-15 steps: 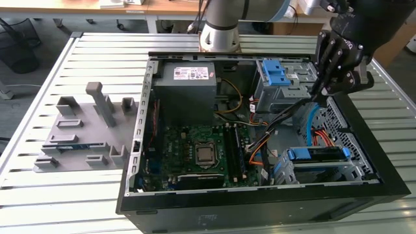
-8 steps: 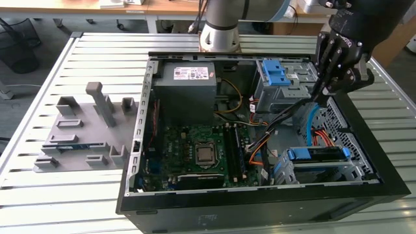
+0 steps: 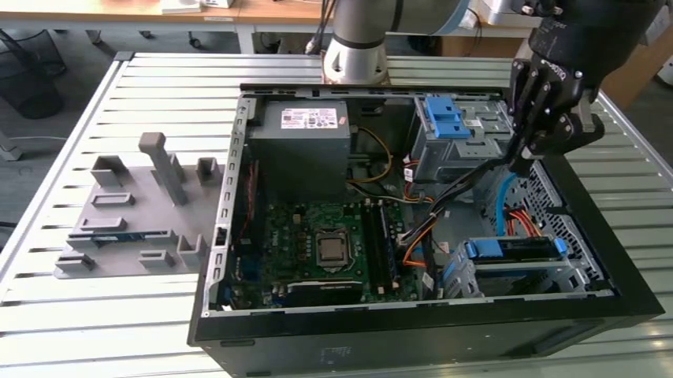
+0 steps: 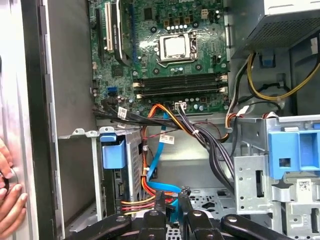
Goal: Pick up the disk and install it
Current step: 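Insert the second disk wire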
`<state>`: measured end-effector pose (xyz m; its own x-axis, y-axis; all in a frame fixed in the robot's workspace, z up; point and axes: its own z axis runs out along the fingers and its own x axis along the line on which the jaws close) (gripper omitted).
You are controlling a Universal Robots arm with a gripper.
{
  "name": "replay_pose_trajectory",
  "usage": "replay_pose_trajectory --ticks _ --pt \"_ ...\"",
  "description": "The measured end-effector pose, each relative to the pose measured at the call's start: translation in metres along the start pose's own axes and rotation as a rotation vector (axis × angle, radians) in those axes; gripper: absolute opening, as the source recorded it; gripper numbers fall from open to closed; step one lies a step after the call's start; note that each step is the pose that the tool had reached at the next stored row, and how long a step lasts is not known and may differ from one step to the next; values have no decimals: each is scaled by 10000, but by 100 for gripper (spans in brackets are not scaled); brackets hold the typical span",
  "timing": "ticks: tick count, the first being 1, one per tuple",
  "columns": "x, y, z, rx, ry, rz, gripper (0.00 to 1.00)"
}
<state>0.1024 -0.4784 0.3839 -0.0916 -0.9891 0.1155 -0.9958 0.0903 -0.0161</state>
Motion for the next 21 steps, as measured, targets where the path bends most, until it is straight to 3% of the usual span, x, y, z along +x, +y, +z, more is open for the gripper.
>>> replay_pose_trajectory --ticks 2,5,9,12,21 --pt "-5 0 6 17 202 12 25" --pt "-7 -1 13 59 637 35 25" --pt "-11 -1 34 94 992 47 25" --pt "-16 -1 60 109 1150 52 25" --pt "-26 -2 150 147 1522 70 25"
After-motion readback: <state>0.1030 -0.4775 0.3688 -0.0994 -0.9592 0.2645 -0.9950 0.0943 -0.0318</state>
